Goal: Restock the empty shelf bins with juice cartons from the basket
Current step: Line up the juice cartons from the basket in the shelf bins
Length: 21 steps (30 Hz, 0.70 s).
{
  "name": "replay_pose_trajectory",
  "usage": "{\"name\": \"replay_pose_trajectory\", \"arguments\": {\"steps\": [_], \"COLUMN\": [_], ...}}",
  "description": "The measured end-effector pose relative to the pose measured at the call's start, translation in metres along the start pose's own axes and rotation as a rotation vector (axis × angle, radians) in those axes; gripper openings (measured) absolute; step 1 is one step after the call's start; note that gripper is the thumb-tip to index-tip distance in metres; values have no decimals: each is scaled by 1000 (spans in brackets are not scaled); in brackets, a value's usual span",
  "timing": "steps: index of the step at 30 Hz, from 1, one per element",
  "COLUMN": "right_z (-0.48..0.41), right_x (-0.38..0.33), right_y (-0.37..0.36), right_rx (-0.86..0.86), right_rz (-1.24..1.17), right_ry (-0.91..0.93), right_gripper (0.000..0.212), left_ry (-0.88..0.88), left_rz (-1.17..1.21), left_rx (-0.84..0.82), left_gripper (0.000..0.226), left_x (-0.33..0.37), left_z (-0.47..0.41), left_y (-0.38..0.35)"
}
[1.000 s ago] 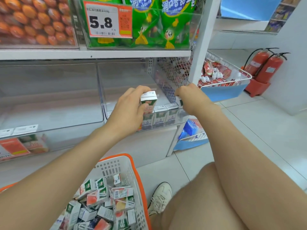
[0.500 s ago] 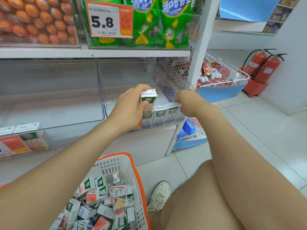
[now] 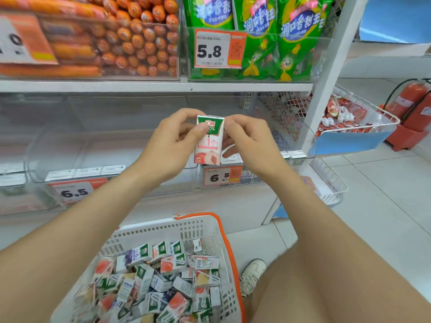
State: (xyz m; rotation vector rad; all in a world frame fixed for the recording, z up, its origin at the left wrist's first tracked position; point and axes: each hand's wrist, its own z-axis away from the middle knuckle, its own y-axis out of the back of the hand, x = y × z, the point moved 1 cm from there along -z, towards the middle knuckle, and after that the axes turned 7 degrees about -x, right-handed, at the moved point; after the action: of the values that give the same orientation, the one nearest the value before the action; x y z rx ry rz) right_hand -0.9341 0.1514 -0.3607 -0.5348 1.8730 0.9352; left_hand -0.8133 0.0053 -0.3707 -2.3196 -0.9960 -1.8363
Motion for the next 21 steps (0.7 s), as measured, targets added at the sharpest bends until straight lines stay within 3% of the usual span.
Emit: {"name": "replay_pose_trajectory", "arguments": {"steps": [4,10,14,17,21], "right_z": [-5,-11,-21,-29,-44], "right_x": [-13,-33,-54,-70,-98], "right_y": [-52,-132,-180,-218,-274], "right_rx": [-64,-207,-345,-304,-261], "right_rz": [-154,-319,-240,-154,-48], "right_ry": [-15,-24,65,92,163], "right_gripper": [17,20,24,21,23], "left_ry": [61,90,149,157,299], "left_rz": [23,-71,-46,-130,-384], "left_rx": [-16,25,69,216,570], "left_gripper": [22,23,20,20,15], "left_x": [-9,-16,-15,-22,-57], "left_z": [33,79,107,122,142], "left_y": [53,124,174,211,280]}}
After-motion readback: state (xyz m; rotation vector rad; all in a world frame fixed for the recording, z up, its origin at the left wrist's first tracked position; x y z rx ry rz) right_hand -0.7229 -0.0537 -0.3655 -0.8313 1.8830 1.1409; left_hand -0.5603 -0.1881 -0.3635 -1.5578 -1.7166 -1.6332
